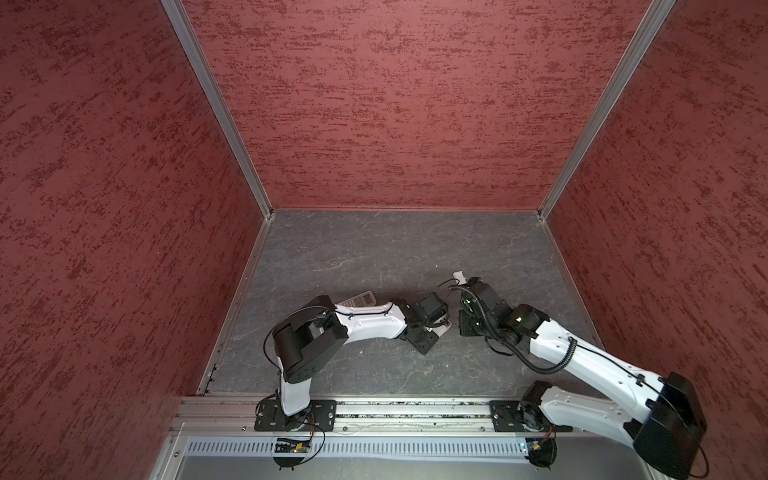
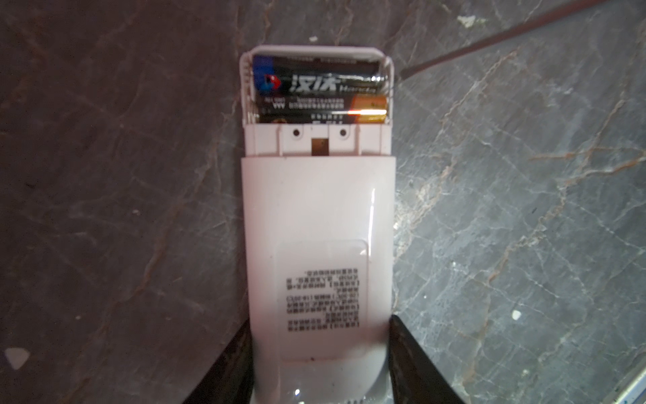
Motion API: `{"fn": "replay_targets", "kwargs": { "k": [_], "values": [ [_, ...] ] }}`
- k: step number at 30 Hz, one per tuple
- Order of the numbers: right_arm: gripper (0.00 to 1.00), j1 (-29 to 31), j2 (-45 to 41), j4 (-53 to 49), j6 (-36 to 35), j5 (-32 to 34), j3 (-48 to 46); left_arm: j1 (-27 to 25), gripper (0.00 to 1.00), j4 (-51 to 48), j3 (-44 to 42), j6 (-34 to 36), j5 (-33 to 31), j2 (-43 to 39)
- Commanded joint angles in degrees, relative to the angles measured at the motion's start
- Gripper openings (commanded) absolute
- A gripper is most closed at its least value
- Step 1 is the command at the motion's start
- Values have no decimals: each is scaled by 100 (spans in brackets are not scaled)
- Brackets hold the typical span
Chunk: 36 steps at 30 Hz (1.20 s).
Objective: Unload the batteries from the remote control
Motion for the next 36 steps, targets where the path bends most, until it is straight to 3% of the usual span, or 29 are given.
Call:
{"fn": "replay_targets", "kwargs": {
  "k": [1,36],
  "values": [
    [0,-25,-104,-11,2,212,168,-1,30,-710,-417,-25,200,558],
    [0,-43,-51,58,-16,115,77,3,30,-726,-407,-27,215,571]
  ]
}}
